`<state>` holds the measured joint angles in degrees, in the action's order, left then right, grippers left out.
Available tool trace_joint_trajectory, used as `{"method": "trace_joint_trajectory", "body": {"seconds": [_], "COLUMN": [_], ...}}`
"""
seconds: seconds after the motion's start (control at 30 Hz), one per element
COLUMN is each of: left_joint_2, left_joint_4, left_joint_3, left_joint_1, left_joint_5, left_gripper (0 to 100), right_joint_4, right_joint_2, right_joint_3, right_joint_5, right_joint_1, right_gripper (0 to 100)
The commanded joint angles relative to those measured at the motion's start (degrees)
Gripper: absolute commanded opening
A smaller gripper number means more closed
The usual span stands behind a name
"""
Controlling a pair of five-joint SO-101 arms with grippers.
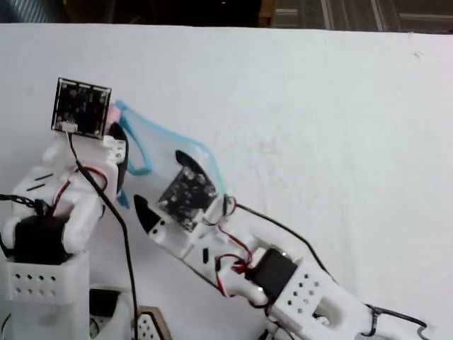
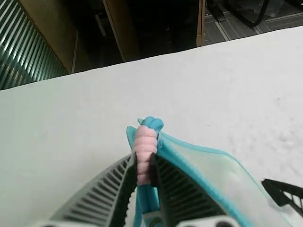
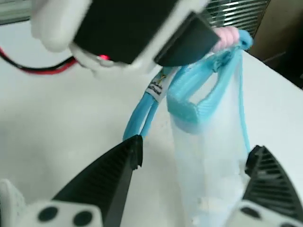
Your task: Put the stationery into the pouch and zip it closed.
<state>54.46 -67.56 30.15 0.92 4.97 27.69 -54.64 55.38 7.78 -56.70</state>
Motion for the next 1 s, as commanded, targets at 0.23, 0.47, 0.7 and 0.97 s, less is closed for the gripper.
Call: {"method": "trace_joint_trajectory", "body": {"seconds": [0.23,0.47,0.7,0.97], "left_joint_2": [-0.6,-0.6,-0.6,-1.2], "left_joint_4": [-0.7,-2.7,-4.0,-7.6], "left_joint_3": [-2.1,-2.4,-2.9,-10.5], "left_joint_1": [-0.3,-0.3,-2.5,-16.0], "left_joint_5": [0.0,0.0,0.3,0.4], "left_gripper": [2,2,2,2], "right_joint_4": [-6.5,-9.9,-9.5,-9.9], "right_joint_2": [5.1,6.5,6.6,16.0], "right_joint_3": [-4.0,-4.1,-6.6,-14.5], "right_joint_5": [6.4,6.5,6.3,2.6], "right_joint_1": [4.0,5.7,13.6,14.0], "right_gripper": [6.4,1.2,1.6,1.6]}}
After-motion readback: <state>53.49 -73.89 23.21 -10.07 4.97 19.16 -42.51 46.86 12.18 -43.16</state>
